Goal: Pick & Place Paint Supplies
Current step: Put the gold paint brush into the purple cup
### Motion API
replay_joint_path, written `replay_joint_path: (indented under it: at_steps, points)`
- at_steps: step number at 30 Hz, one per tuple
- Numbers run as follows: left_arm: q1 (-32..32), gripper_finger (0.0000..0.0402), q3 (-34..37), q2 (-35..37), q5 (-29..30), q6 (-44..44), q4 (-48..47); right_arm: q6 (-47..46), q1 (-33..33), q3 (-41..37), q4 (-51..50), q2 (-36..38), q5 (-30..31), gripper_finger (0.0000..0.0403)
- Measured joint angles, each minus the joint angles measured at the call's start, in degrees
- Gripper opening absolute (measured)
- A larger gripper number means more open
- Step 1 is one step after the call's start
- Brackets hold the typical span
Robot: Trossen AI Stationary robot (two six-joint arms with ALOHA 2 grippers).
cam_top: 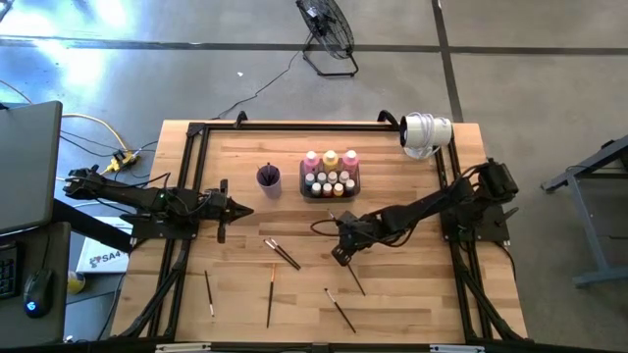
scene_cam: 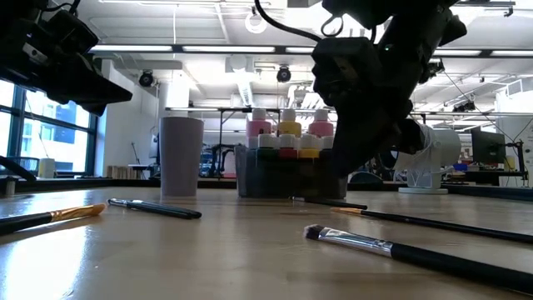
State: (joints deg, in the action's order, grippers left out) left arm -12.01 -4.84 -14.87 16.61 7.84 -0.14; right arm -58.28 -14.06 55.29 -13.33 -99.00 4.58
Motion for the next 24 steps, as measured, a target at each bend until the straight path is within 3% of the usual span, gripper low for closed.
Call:
replay_joint_path:
  at_steps: [7,18,24]
  points:
    - [0.0,0.0000,0.0,0.0,0.0,0.0,0.0,0.0,-0.1,0.0,0.5,-1.8,-2.1,0.0096]
    - [0.0,0.0000,0.0,0.0,0.0,0.0,-0.1,0.0,-0.3,0.1,5.3,-7.0,-1.5,0.0084]
    - [0.0,0.0000,0.0,0.0,0.0,0.0,-0.2,-0.3,-0.6,0.2,3.5,-7.2,2.6,0.0084]
